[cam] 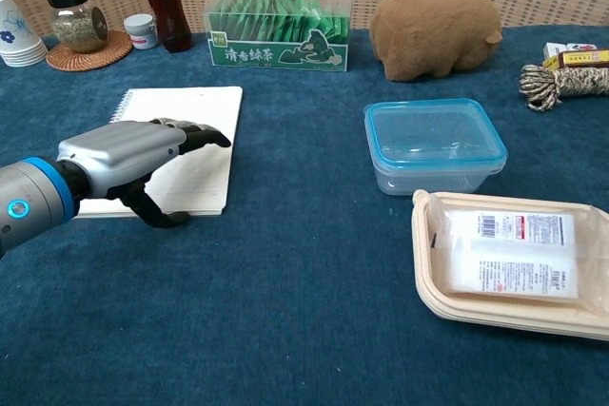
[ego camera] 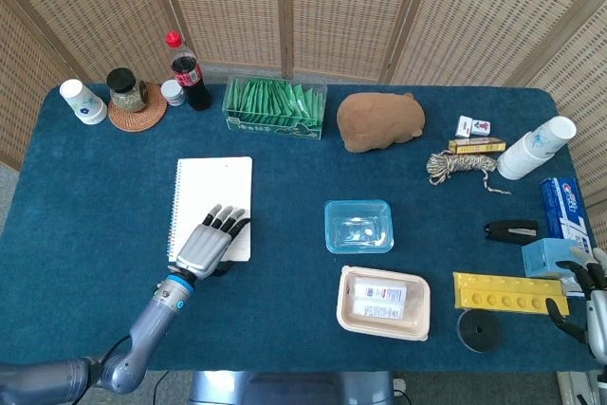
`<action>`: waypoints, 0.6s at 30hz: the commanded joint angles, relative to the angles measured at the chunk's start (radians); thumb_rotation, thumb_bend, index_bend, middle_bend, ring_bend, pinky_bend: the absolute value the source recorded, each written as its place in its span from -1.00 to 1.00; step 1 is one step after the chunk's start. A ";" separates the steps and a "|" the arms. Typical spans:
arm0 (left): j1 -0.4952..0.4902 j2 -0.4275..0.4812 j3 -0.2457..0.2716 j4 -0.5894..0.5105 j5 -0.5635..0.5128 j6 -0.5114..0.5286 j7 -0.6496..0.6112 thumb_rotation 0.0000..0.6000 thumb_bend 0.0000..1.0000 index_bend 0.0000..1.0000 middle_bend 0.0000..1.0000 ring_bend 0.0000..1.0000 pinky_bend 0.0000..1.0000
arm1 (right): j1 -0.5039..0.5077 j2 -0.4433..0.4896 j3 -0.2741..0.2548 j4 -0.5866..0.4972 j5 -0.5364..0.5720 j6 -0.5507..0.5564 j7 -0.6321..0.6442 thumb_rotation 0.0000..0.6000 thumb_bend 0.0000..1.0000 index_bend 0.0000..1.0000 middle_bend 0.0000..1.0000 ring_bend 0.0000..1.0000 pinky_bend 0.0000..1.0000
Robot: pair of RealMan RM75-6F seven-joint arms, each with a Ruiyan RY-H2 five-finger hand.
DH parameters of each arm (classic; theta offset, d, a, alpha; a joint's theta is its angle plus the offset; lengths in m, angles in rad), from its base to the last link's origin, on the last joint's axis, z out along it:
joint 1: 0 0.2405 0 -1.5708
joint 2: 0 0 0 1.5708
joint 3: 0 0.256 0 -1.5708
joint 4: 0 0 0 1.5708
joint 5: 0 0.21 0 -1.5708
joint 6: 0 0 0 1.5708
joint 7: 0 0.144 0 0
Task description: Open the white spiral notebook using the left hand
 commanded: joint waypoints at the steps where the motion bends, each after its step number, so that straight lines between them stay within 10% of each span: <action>1: -0.006 -0.009 0.002 0.010 -0.007 -0.002 -0.003 1.00 -0.44 -0.63 -0.90 -1.00 -1.00 | -0.003 0.001 0.000 0.002 -0.001 0.004 0.001 1.00 -0.38 -0.41 -0.59 -0.82 -0.75; 18: 0.030 -0.036 0.000 0.044 0.058 0.133 -0.097 1.00 -0.44 -0.63 -0.83 -1.00 -1.00 | -0.009 0.003 0.001 -0.001 -0.004 0.006 -0.001 1.00 -0.38 -0.41 -0.59 -0.82 -0.75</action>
